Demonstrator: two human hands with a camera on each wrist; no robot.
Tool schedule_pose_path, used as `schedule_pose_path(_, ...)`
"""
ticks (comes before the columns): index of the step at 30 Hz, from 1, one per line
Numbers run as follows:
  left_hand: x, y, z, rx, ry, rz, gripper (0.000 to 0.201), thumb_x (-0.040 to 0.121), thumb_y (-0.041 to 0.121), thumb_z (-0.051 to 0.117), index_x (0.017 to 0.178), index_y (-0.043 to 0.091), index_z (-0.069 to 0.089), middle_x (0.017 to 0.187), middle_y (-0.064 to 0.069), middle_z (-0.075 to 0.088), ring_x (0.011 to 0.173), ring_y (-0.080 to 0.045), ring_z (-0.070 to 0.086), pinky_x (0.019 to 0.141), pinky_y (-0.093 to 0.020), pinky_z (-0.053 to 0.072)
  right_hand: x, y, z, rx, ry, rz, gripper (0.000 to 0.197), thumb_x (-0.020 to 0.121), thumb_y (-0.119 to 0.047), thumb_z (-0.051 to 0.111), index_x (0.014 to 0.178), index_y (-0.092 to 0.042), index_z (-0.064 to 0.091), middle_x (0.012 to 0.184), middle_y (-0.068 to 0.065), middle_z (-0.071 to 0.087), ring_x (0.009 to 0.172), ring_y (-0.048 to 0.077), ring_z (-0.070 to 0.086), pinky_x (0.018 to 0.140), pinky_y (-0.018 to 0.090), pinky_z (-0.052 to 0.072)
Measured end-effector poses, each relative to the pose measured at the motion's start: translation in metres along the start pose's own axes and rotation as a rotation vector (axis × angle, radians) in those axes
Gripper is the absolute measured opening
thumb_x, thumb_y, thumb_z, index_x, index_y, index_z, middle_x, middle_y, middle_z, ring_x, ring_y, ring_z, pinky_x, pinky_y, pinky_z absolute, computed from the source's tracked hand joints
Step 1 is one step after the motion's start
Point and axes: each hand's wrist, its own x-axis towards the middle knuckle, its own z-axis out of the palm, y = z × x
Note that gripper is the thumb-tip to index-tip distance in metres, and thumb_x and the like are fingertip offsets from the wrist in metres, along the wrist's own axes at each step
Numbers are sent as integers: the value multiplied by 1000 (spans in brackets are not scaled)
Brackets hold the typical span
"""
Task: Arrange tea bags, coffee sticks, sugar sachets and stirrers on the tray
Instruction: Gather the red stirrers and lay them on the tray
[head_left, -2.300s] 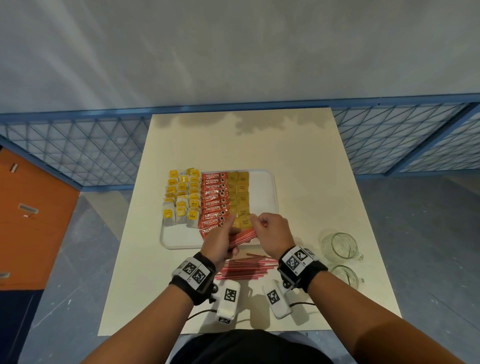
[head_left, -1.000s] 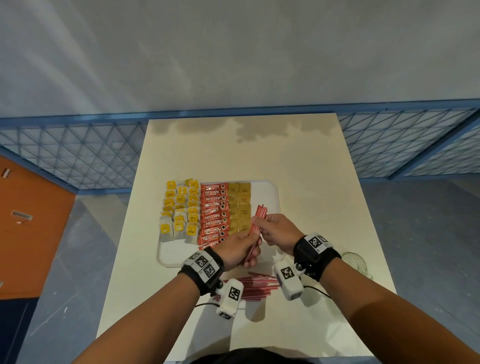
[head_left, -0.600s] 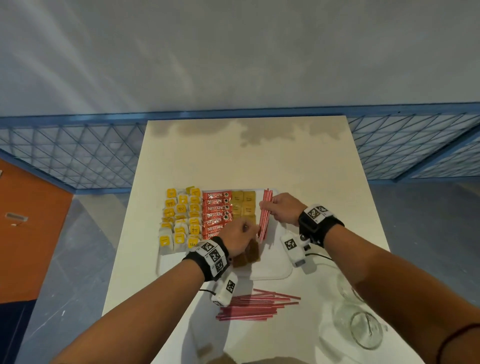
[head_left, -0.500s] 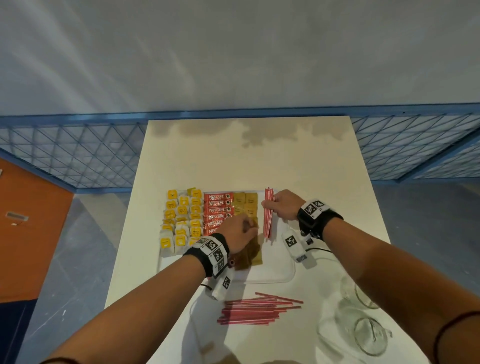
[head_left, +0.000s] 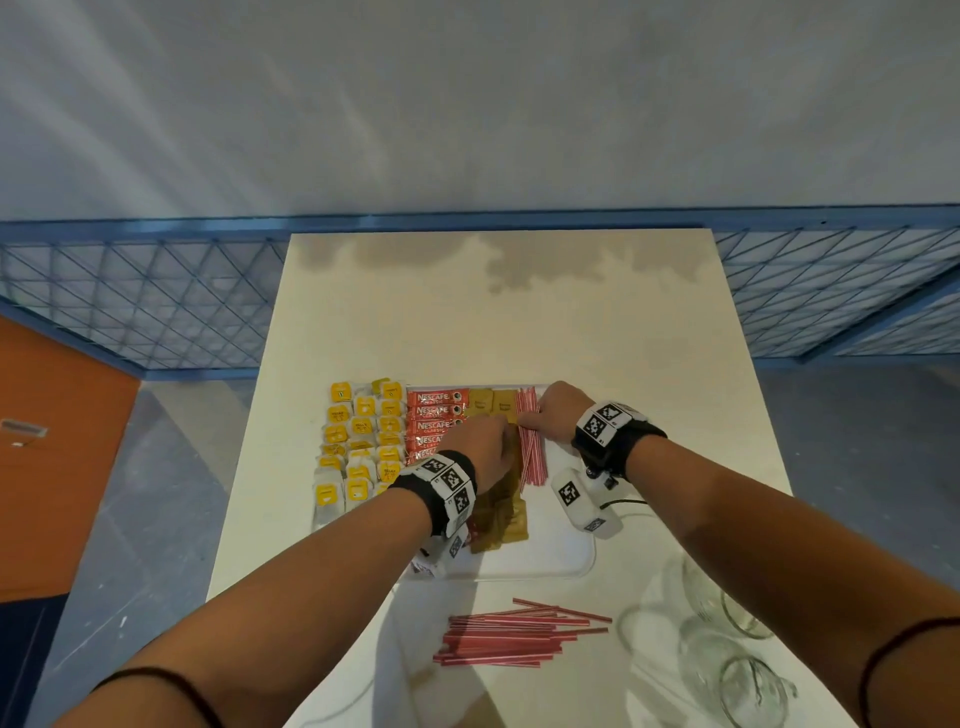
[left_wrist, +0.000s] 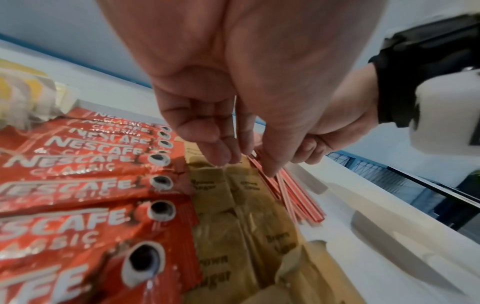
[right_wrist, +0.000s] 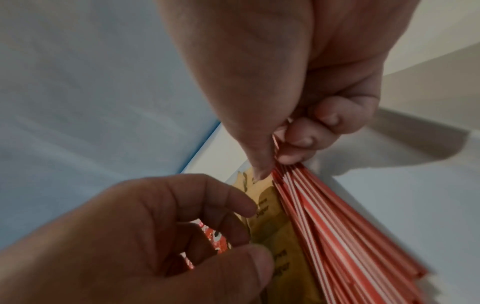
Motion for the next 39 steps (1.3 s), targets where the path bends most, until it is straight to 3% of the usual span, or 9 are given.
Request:
schedule_pose_path(3,4,1,0,-10,5,12,12,95,26,60,103,16,63,94,-2,64,84,-24,62,79,-40,57,-1,1,-4,10,40,24,46,88,-49,71,67,-10,59,65,7,67,54,21,58,52,29,47)
schedule_pose_path(6,7,0,3,-21,-18,16,22,92,26,68,111,19,63,101,0,65,90,-22,62,84,-38,58,-3,6,-9,-20,85,29,44,88,-47,67,66,-10,59,66,7,67,58,23,62,58,34,54)
schedule_pose_path(12,9,5,12,19,-78,-33,29,87,41,73,104,20,64,98,1,67,91,-21,63,85,-38,57,-18,20,0,-115,113,94,33,90,-34,62,63,-16,54,61,2,60,55,21,61,51,27,44)
schedule_pose_path(16,12,9,12,22,-64,-28,25,90,35,71,107,18,64,101,-1,67,94,-23,64,87,-37,56,-25,17,13,-153,137,119,26,89,-21,57,64,-15,57,63,2,62,57,22,62,50,27,43)
schedule_pose_path(20,16,11,11,-30,-68,-53,18,93,30,68,104,18,63,100,-1,66,94,-23,63,88,-37,55,-29,22,22,-141,136,101,26,92,-22,55,69,-15,65,67,1,65,66,24,68,53,26,45)
schedule_pose_path(23,18,10,14,-57,-48,-59,18,94,29,67,107,19,63,100,0,67,93,-22,64,89,-38,55,-35,26,19,-115,141,51,16,95,-26,59,95,-17,72,89,2,71,88,26,70,72,32,55)
schedule_pose_path(25,18,10,17,-79,-31,-46,27,93,29,68,117,20,60,108,0,68,97,-23,65,91,-39,55,-40,30,18,-98,126,16,33,94,-28,65,125,-18,65,108,1,72,99,22,69,87,34,55)
schedule_pose_path(28,19,8,18,-81,-12,-6,42,92,29,69,131,21,54,117,-3,68,105,-26,65,93,-40,54,-54,33,15,-127,25,-101,59,89,-33,74,141,-19,50,114,1,69,101,20,66,85,30,52)
schedule_pose_path(39,27,4,19,-51,-2,5,51,93,32,67,140,24,49,127,-5,64,113,-28,61,97,-42,51,-58,43,33,-143,50,-191,70,81,-43,79,139,-25,44,119,1,57,104,22,62,89,40,54)
